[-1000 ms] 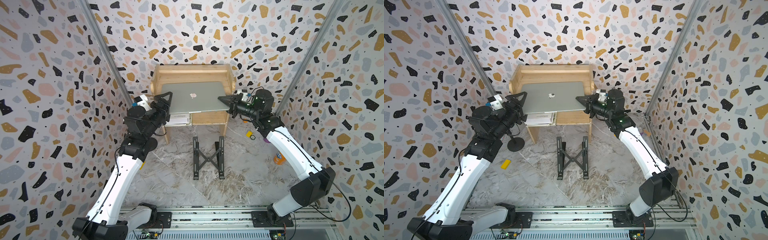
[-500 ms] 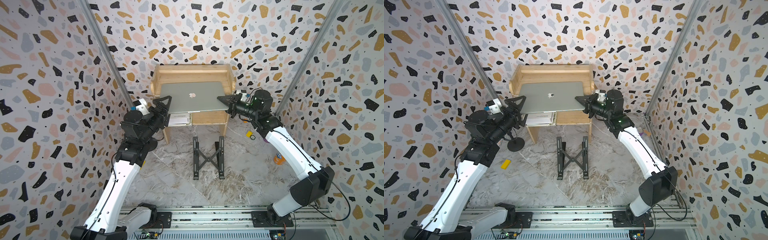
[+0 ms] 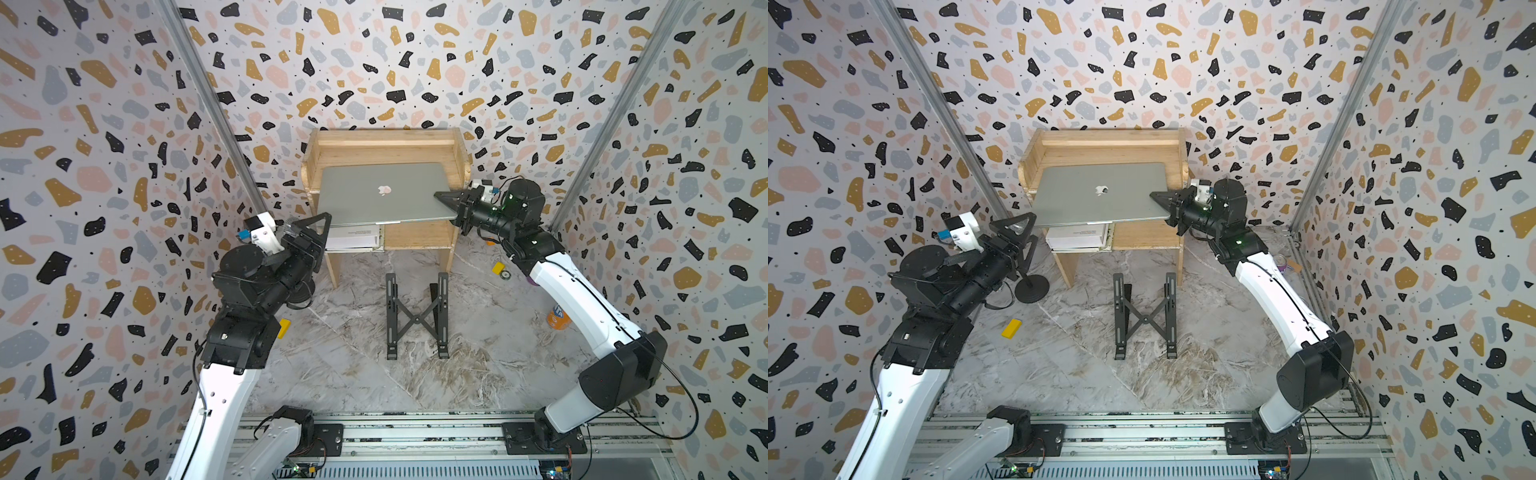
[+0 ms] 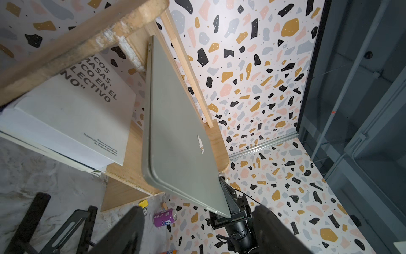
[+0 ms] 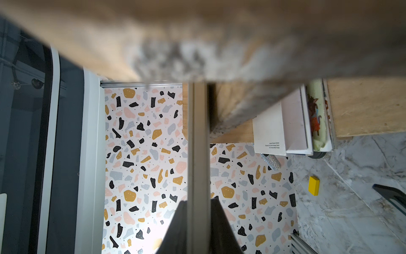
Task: Close the laptop lid and set it aside
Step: Place the laptop on the shelf.
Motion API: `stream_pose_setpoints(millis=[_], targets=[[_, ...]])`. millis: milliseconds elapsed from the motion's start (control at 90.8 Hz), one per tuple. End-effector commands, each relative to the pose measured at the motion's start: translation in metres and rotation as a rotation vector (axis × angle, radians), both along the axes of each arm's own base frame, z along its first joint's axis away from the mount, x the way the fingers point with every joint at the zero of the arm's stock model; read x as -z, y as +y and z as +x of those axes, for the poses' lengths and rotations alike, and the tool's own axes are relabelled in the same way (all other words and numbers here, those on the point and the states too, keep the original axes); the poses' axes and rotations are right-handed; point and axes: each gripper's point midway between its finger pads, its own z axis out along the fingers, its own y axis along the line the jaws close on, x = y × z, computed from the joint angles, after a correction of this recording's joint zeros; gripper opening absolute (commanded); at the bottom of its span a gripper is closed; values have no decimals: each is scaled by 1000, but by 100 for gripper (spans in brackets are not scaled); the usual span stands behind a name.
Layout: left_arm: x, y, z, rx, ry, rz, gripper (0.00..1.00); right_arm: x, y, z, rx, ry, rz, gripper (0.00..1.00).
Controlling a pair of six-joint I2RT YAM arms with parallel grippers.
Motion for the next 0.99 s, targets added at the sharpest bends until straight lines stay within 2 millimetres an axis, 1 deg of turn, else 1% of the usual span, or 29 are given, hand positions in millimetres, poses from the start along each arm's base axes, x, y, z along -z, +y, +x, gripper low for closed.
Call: stream_pose_setpoints(millis=[0,44,121,176,231,363,463,529,639,859,980], targets=[[2,-11,-8,87,-9,154,40,-31,-13,5,65,-80,72,0],[5,-20,-7,136,4,192,29,-30,-13,6,68,-78,72,0],[17,-32,-2,201,42,262,15,-29,-13,7,72,-78,71,0],[22,-42,2,235,55,303,7,-28,-14,7,75,-77,68,0],[24,-55,2,270,50,370,3,-27,-14,7,79,-78,67,0],[30,-91,2,350,55,507,3,-24,-14,7,83,-77,60,0],[36,-105,4,365,67,582,3,-22,-14,7,82,-75,54,0],[37,-109,6,371,69,619,3,-21,-14,7,84,-72,47,0],[39,-113,17,359,85,665,4,-21,-14,7,85,-79,44,0],[26,-125,37,352,69,658,5,-18,-13,8,79,-81,28,0],[24,-130,46,351,70,661,5,-16,-13,8,74,-78,26,0]])
